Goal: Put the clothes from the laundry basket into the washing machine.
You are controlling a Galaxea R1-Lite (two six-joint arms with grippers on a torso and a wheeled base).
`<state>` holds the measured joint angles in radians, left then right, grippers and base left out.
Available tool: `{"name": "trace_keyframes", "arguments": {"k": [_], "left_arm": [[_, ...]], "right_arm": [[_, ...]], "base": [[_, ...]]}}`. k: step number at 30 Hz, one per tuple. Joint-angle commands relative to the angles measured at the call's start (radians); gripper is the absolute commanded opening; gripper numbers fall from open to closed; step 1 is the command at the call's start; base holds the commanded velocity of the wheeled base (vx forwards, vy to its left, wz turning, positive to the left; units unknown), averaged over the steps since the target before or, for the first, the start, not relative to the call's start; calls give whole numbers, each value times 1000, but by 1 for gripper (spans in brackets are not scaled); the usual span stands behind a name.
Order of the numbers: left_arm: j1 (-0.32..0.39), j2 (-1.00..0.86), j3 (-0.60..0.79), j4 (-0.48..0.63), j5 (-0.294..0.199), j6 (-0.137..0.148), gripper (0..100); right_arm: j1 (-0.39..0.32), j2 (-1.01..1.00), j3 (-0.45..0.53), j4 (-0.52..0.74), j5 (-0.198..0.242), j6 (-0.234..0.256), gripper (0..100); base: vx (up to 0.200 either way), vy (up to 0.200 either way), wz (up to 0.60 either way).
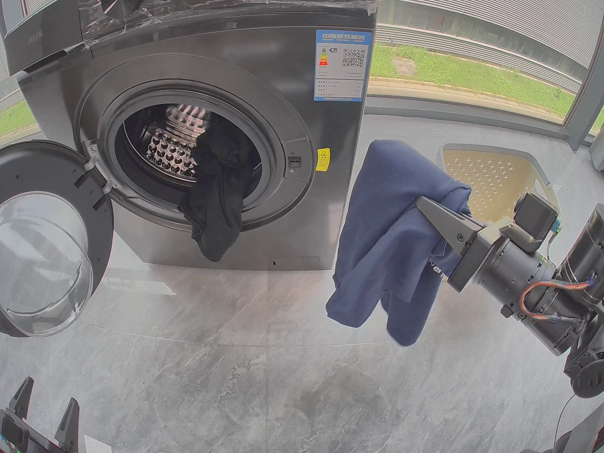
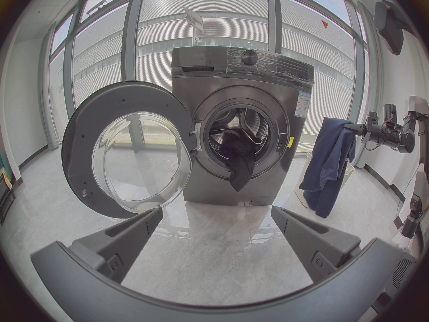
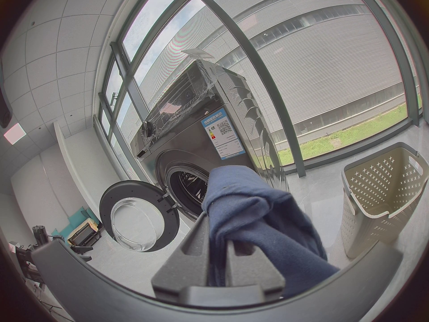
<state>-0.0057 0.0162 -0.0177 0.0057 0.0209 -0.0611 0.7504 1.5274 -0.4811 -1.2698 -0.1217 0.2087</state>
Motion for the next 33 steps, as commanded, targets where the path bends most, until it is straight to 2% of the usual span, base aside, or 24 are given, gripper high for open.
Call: {"name": "trace_keyframes", "arguments": {"k": [1, 12, 24, 27, 33], "left_arm": [[0, -15, 16, 0, 1, 0, 100], [0, -15, 16, 0, -1, 0, 100], [0, -15, 16, 0, -1, 0, 100], [0, -15, 16, 0, -1, 0, 100], [0, -15, 16, 0, -1, 0, 100]], "right_arm": [[-3, 3, -1, 0, 1, 0, 0], [-14, 11, -1, 0, -3, 1, 0], [-20, 16, -1, 0, -1, 1, 0], [-20, 16, -1, 0, -1, 1, 0], [-20, 17, 1, 0, -1, 1, 0]], "base": [[0, 200, 0], [0, 200, 0], [0, 0, 0], [200, 0, 0], [0, 0, 0]]}}
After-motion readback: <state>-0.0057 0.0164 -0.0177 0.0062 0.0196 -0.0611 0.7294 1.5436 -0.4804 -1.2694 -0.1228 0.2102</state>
